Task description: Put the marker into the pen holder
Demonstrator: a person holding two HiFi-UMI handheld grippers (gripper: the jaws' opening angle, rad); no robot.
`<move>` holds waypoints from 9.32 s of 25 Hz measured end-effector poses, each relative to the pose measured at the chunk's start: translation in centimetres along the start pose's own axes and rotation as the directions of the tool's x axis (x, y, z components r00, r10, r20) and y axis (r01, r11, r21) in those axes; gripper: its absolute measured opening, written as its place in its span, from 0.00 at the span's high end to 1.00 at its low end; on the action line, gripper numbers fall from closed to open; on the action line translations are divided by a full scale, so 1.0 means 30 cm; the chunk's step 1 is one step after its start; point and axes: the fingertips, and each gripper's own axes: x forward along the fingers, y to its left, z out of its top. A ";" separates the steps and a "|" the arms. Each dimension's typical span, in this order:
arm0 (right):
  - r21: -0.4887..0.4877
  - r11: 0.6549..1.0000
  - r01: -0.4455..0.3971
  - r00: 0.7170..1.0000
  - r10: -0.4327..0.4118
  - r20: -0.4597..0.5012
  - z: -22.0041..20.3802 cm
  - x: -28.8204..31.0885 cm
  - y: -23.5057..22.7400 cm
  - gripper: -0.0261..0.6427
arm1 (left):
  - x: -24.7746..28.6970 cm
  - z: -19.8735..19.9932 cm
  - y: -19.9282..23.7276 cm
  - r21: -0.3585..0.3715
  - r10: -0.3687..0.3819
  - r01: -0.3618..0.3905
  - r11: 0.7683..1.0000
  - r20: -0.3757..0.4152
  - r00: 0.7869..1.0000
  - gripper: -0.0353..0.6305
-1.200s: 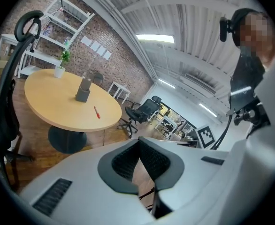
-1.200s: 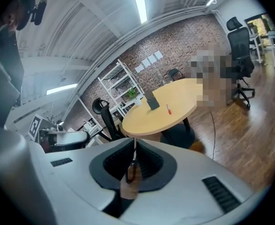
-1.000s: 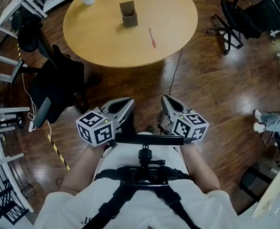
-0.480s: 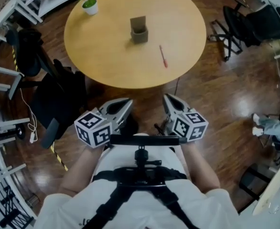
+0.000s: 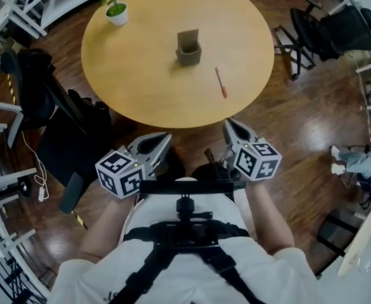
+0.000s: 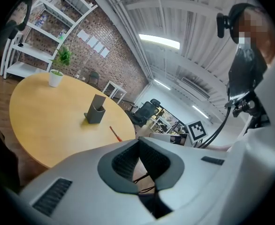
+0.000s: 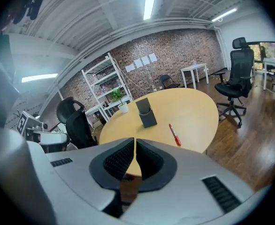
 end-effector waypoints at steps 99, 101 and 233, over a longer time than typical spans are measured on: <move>-0.409 0.891 -0.197 0.964 0.252 0.085 0.735 0.776 -0.072 0.90 | 0.097 0.160 0.075 -0.164 0.391 -0.367 0.916 0.157 0.907 0.95; -0.418 0.886 -0.199 0.963 0.256 0.083 0.745 0.819 -0.045 0.90 | 0.072 0.160 0.084 -0.172 0.416 -0.389 0.905 0.166 0.894 0.95; -0.197 0.971 -0.132 0.990 0.140 0.026 -0.370 -0.579 -0.189 0.80 | 0.122 -0.485 -0.713 0.040 0.194 -0.200 0.979 0.131 0.972 0.95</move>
